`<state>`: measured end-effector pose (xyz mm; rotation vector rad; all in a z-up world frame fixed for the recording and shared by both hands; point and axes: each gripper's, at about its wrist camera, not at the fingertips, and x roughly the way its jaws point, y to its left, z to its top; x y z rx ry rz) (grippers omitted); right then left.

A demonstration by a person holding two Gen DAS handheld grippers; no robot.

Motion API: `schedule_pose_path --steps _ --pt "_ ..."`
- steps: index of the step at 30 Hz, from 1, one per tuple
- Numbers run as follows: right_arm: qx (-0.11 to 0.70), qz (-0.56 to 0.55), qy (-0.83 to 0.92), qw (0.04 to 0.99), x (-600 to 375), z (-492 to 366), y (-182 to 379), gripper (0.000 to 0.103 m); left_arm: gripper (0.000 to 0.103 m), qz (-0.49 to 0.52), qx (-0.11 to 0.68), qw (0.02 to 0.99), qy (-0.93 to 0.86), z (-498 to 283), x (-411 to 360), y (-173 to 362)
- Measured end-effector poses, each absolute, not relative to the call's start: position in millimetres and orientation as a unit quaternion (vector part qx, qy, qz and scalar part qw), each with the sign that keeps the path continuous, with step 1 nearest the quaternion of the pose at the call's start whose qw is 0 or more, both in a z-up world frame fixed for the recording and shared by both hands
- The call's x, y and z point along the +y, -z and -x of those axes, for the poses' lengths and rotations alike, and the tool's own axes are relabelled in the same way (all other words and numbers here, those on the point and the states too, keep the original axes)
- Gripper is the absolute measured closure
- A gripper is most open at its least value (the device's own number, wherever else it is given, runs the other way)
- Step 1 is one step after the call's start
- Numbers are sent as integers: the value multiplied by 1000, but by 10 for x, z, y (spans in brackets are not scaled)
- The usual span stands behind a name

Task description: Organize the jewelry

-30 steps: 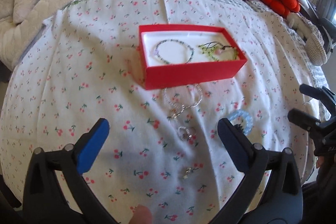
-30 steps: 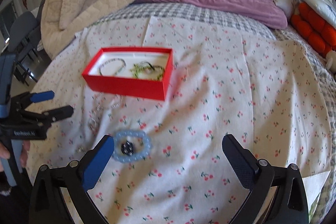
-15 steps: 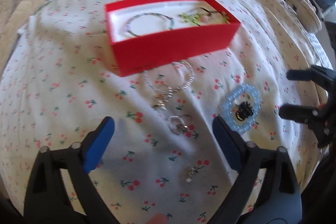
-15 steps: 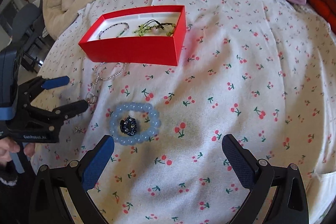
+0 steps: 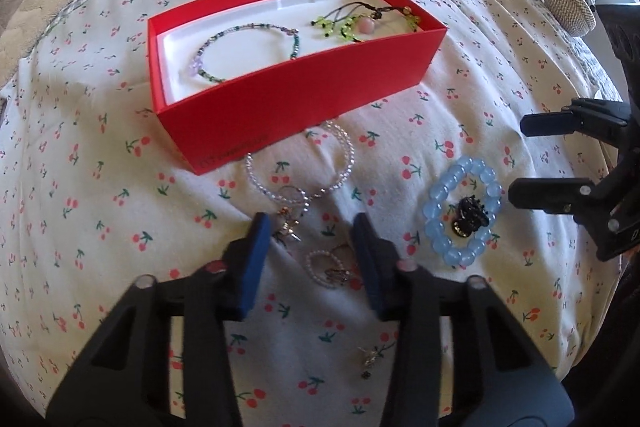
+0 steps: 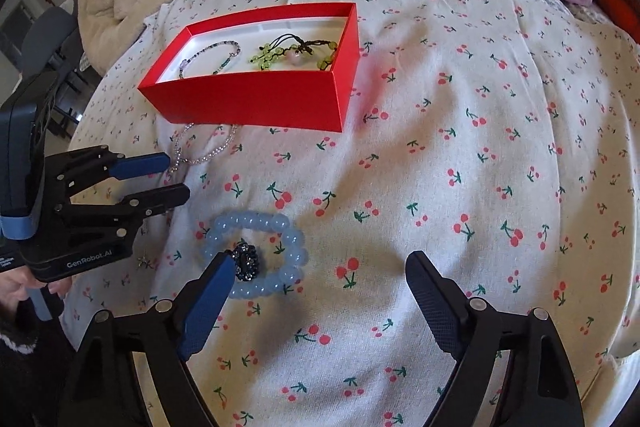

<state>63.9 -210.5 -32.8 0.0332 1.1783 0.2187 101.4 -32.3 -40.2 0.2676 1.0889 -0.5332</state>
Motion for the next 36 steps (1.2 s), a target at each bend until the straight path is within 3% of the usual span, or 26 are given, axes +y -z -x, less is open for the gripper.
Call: schedule_pose_path --steps 4,9,19,20,22,24,34,35,36 --pt "555 -18 -96 826 -2111 -693 316 15 93 -127 515 810 248 -1073 -320 433" --pt "553 -22 -94 828 -2116 -719 286 15 96 -127 512 812 248 -1065 -311 393" --pt "544 -26 -97 833 -2133 -710 212 15 96 -100 498 826 242 -1056 -87 166" --pt "544 -27 -97 833 -2135 -708 205 15 94 -104 499 827 239 -1056 -83 179" --pt "545 -32 -99 832 -2144 -708 194 15 69 -120 507 823 226 -1061 -74 226" --pt "547 -35 -99 831 -2149 -706 188 15 64 -131 508 820 229 -1046 -79 253" --pt "548 -32 -104 830 -2073 -710 180 15 65 -145 488 813 284 -928 -308 226" --pt "547 -32 -105 830 -2065 -711 176 15 67 -148 488 812 283 -933 -321 254" --pt "546 -32 -105 830 -2059 -714 174 15 76 -153 492 811 278 -948 -340 297"
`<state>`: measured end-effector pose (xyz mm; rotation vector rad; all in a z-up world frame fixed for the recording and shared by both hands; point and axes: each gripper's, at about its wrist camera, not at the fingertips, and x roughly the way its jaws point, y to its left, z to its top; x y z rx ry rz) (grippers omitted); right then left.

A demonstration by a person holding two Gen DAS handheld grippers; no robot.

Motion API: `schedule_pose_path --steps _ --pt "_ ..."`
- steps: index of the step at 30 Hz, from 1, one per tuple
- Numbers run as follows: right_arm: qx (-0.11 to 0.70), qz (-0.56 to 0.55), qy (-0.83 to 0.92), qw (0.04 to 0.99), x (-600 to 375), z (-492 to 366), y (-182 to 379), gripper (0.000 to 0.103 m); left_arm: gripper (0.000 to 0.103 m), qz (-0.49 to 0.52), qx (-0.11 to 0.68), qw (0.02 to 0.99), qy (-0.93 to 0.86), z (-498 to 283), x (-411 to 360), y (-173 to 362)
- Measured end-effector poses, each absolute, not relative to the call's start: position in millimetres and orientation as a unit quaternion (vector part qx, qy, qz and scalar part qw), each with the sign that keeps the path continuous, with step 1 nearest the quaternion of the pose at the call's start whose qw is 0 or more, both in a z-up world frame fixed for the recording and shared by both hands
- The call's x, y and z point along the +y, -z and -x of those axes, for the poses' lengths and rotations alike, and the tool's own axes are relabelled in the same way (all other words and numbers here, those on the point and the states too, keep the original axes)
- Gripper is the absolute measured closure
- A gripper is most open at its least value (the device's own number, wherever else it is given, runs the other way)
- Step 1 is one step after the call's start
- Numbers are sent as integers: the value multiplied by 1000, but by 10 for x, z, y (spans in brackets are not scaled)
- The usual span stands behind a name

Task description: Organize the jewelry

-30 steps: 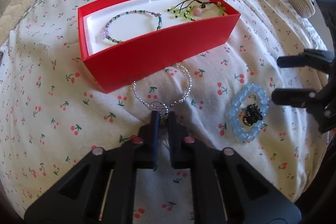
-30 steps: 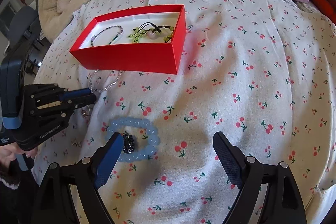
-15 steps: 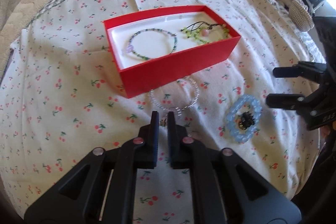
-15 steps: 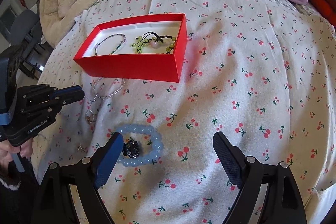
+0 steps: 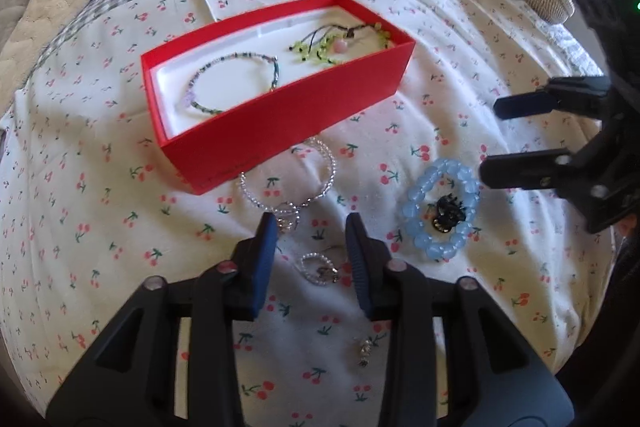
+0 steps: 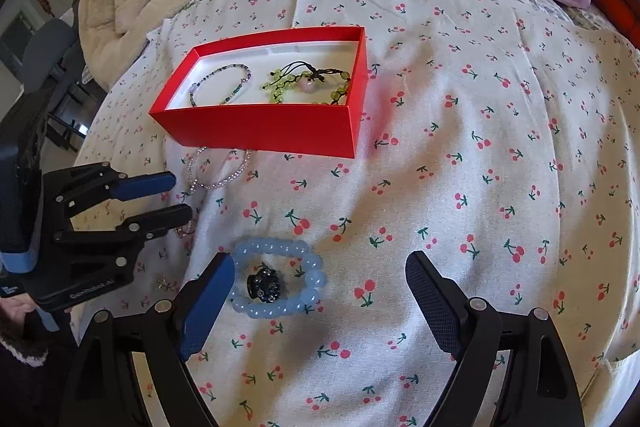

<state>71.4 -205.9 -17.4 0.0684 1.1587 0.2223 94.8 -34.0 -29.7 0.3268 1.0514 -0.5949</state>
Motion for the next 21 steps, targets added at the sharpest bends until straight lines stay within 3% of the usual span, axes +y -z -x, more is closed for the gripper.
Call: schedule_pose_path --steps 1,5,21 --pt "546 -32 -104 831 -2051 -719 173 15 88 -157 498 809 271 -975 -352 340" --pt "547 -38 -103 830 -2038 -729 176 15 100 -154 507 810 251 -1043 -361 414" --pt "540 -39 -105 834 -2039 -723 125 15 103 -8 493 831 258 -1168 25 69"
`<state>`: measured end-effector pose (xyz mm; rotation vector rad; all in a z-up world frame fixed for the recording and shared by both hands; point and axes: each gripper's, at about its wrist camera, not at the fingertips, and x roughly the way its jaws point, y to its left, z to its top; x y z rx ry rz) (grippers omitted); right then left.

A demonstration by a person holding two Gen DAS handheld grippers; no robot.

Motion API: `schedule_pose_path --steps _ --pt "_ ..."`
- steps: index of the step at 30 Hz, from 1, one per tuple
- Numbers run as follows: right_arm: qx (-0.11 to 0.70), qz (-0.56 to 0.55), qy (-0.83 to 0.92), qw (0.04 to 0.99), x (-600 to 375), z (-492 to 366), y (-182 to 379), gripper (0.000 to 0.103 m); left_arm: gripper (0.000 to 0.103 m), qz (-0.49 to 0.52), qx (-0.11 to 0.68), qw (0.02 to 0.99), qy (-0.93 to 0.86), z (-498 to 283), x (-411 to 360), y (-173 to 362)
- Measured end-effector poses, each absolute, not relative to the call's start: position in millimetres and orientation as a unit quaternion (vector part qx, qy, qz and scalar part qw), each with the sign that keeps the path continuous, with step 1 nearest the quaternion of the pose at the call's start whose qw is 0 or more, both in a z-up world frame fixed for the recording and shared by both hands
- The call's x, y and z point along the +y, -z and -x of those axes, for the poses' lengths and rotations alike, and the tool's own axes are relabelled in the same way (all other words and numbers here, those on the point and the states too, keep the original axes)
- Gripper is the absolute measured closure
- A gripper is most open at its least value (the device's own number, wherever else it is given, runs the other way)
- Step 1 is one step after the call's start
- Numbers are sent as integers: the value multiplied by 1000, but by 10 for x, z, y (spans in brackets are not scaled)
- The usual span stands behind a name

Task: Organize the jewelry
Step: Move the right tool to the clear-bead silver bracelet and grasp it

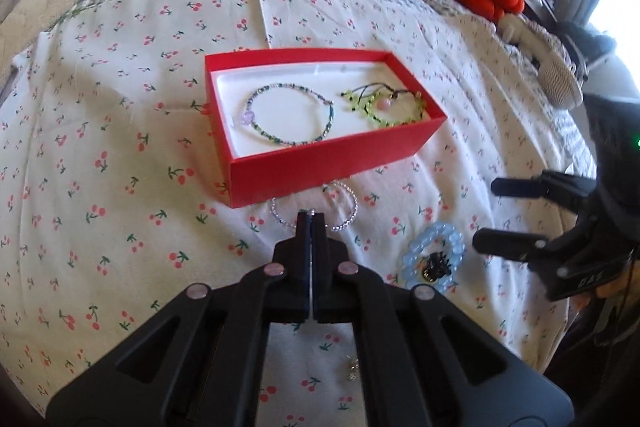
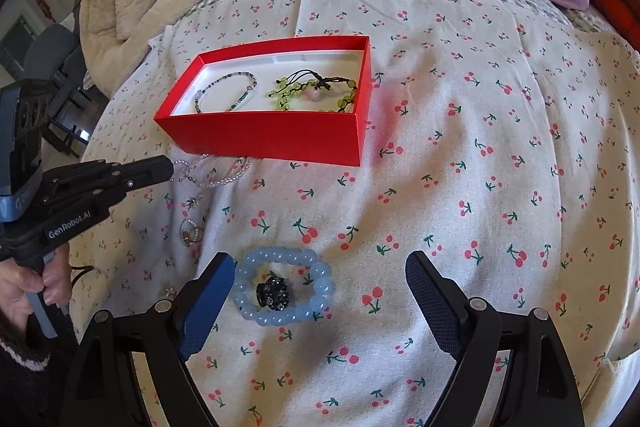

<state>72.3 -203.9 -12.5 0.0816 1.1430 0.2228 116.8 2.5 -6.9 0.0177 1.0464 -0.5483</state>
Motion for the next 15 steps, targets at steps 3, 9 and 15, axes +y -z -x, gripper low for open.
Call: schedule_pose_path --steps 3,9,15 --pt "539 -40 -105 835 -2040 -715 123 15 103 3 496 829 260 -1168 51 67" --pt "526 -46 -130 840 -1950 -744 85 15 103 28 502 827 253 -1186 136 89" --pt "467 35 -229 853 -1499 -767 -4 20 103 44 509 823 250 -1253 191 137"
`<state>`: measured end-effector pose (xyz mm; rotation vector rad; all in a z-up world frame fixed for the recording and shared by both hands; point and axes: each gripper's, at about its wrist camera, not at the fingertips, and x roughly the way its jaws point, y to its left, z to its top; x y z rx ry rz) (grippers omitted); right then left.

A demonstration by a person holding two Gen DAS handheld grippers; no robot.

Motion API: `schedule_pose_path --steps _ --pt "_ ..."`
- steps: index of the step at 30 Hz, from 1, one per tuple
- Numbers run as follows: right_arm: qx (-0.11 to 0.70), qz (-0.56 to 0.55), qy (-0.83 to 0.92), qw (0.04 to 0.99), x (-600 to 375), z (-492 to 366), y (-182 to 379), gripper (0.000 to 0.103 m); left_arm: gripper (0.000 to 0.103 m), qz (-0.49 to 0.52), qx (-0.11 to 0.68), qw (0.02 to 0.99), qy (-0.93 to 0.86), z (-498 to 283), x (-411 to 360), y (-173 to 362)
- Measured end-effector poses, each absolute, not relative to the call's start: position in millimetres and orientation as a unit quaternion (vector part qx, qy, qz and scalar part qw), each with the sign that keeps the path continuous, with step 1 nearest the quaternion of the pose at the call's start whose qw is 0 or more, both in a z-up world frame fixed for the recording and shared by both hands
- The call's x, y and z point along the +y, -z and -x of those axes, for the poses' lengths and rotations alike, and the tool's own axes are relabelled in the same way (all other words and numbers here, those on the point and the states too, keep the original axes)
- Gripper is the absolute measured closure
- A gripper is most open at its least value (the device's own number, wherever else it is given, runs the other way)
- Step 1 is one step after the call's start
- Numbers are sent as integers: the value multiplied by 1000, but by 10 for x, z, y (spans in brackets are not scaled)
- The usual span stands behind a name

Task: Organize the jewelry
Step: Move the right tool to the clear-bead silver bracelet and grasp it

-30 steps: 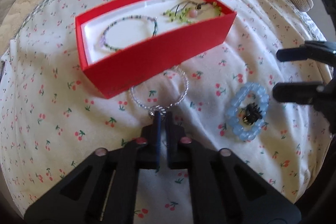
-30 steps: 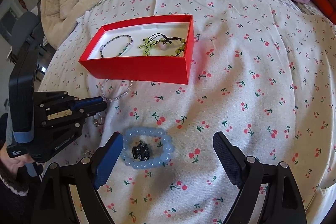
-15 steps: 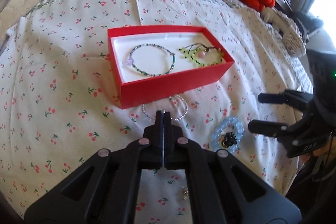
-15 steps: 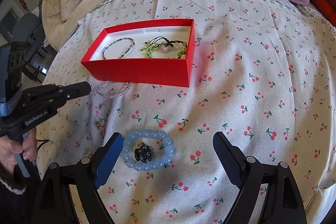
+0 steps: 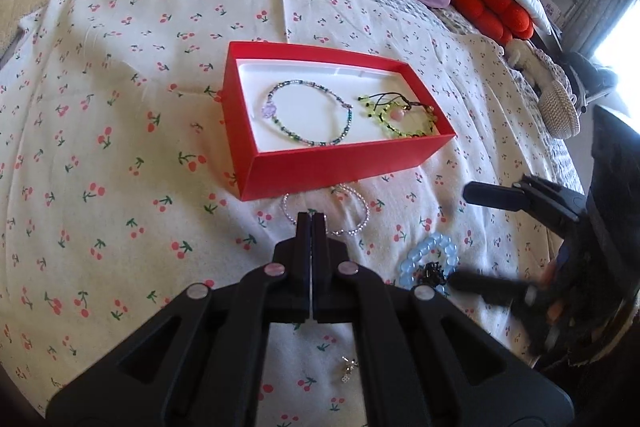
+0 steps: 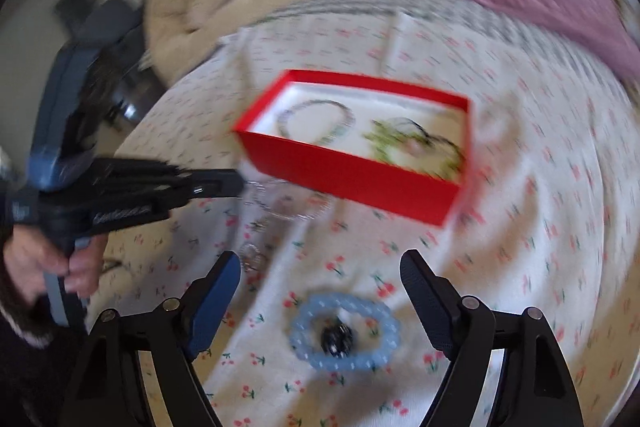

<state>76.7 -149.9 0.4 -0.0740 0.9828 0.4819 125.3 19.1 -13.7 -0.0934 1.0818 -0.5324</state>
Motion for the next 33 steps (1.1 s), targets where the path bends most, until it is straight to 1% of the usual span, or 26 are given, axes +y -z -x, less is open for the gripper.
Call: schedule_pose_path --steps 3,5,6,8,9,11,13,17,20,22,27,33 --pt "456 78 -276 843 -1290 -767 57 22 103 48 510 820 253 -1287 218 142" --pt "454 95 -287 838 -1210 -797 115 30 103 50 512 818 256 -1324 235 149" --pt "454 105 -288 837 -1164 -826 147 32 103 51 513 818 257 -1344 241 154" --pt "454 113 -290 835 -1098 -872 197 42 103 52 515 816 259 -1391 243 166" --pt "453 122 -290 834 -1044 -903 226 44 103 55 517 813 261 -1414 250 180" --pt "451 136 -294 832 -975 -941 266 53 103 50 522 809 263 -1442 246 214" --pt "460 151 -300 822 -912 -971 339 58 103 40 529 804 268 -1453 238 254" --pt "472 165 -298 813 -873 -1018 491 59 103 34 538 796 275 -1476 272 321" --pt "492 111 -297 811 -996 -1094 437 59 102 43 543 789 284 -1488 296 331" --pt "493 69 -286 819 -1132 -1156 376 58 98 32 542 790 286 -1480 275 340" --pt "529 -21 -229 817 -1384 -1397 523 58 97 37 545 791 275 -1530 263 399" --pt "503 -68 -175 844 -1515 -1526 489 59 97 30 539 796 275 -1539 275 383"
